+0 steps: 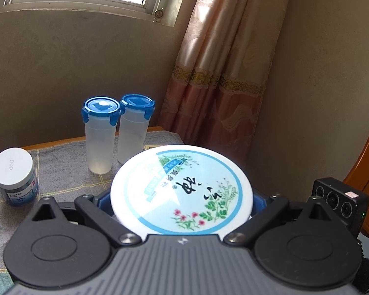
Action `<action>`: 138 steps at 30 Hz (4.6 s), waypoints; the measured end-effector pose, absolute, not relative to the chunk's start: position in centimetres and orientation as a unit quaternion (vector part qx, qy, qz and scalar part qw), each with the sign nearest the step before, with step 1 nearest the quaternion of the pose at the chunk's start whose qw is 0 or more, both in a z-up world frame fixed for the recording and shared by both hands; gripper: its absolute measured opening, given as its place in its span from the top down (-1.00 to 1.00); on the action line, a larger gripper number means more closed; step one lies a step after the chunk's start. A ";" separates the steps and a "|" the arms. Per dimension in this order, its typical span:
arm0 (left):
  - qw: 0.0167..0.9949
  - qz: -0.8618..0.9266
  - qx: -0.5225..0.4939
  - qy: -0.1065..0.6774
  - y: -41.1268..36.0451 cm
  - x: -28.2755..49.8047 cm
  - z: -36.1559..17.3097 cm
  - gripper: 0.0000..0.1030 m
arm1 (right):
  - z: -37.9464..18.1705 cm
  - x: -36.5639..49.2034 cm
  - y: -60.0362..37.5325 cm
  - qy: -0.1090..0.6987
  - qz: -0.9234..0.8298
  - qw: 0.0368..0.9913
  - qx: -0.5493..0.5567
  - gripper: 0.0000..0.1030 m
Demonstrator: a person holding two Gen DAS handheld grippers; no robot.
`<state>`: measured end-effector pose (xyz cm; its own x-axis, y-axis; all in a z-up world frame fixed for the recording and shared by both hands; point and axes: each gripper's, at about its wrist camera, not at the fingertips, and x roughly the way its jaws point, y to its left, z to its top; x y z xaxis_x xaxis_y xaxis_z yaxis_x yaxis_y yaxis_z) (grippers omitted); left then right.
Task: Clean container
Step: 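Wipe the tin bottom with the cloth in the right tool while the left tool holds the tin up, then rub the cloth across the tin bottom with the right tool while the left tool holds the tin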
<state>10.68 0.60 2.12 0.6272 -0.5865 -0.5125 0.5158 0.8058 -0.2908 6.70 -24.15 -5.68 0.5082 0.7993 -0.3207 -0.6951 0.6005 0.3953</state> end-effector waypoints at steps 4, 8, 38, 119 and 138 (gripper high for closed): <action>0.903 -0.314 -0.064 0.286 0.2 10.8 3.1 -0.89 | -5.5 6.4 -23.4 0.238 0.445 0.857 0.102 0.58; 0.901 -0.325 -0.073 0.277 -0.7 11.1 3.4 -0.89 | -5.3 5.8 -22.4 0.235 0.462 0.850 0.091 0.59; 0.890 -0.330 -0.059 0.311 0.2 10.4 2.2 -0.89 | -5.2 6.2 -24.3 0.244 0.416 0.873 0.066 0.58; 0.877 -0.343 -0.056 0.331 -0.4 9.9 1.5 -0.89 | -4.2 6.2 -24.2 0.256 0.411 0.873 0.051 0.63; 0.879 -0.354 -0.051 0.315 -1.1 10.1 2.2 -0.89 | -5.2 6.7 -22.7 0.271 0.404 0.873 0.038 0.64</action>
<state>10.10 -1.08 2.23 0.5508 -0.6554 -0.5168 0.5911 0.7435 -0.3129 6.75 -22.71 -5.23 0.5267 0.7257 -0.4427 -0.6846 0.6709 0.2852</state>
